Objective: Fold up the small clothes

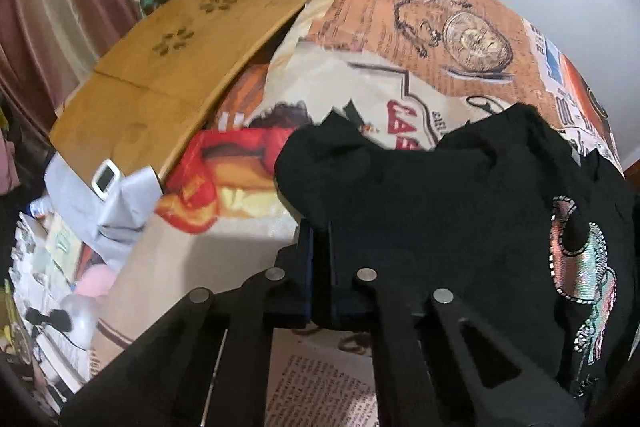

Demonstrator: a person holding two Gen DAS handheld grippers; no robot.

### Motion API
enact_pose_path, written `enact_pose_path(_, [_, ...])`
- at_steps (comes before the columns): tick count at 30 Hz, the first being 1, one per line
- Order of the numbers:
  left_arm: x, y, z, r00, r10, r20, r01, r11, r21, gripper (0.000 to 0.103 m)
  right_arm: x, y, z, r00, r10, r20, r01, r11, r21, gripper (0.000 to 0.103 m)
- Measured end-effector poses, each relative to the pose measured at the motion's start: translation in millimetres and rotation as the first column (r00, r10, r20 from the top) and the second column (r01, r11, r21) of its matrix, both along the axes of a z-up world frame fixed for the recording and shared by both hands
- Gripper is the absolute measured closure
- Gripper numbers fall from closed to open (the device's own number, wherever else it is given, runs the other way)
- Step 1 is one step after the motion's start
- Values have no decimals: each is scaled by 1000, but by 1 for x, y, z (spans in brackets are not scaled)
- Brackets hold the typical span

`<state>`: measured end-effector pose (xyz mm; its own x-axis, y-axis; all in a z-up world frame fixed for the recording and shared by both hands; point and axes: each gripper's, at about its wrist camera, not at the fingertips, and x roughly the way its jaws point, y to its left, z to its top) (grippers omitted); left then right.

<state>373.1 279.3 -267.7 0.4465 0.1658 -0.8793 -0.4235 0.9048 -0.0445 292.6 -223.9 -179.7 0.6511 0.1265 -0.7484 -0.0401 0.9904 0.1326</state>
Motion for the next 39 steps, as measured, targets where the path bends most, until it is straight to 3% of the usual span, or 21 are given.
enact_pose_path(7, [6,-34,76,986,-98,138,88,993,77,98,-1,2,13,999,7,32,-7,1000,2,41])
enact_pose_path(11, [15,-82,118,954,-221,202,201,973,113,98,-2,8,19,998,33,47,-33,999,13,41])
enact_pose_path(14, [25,-123,130,924,-317,215,298,947,120,98,-2,16,23,996,59,59,-60,998,13,41])
enact_pose_path(19, [47,-185,109,883,-443,156,432,897,97,98,-3,29,27,992,104,73,-105,994,12,41])
enact_pose_path(25, [57,-213,53,858,-512,32,513,858,-32,96,-1,48,31,984,157,83,-158,988,4,40])
enact_pose_path(27, [54,-211,46,850,-526,15,526,849,-47,88,0,56,30,981,175,82,-176,984,-3,40])
enact_pose_path(29, [45,-206,49,845,-534,24,534,845,-34,71,4,66,28,977,198,78,-198,980,-7,40])
enact_pose_path(31, [35,-196,61,843,-534,65,535,845,-1,42,10,76,26,973,217,73,-217,976,-10,40])
enact_pose_path(35, [25,-151,94,871,-465,158,463,885,47,33,29,95,26,964,257,66,-256,966,-19,40])
enact_pose_path(39, [42,-96,91,927,-349,139,343,937,67,31,63,118,29,951,303,56,-300,952,-62,40])
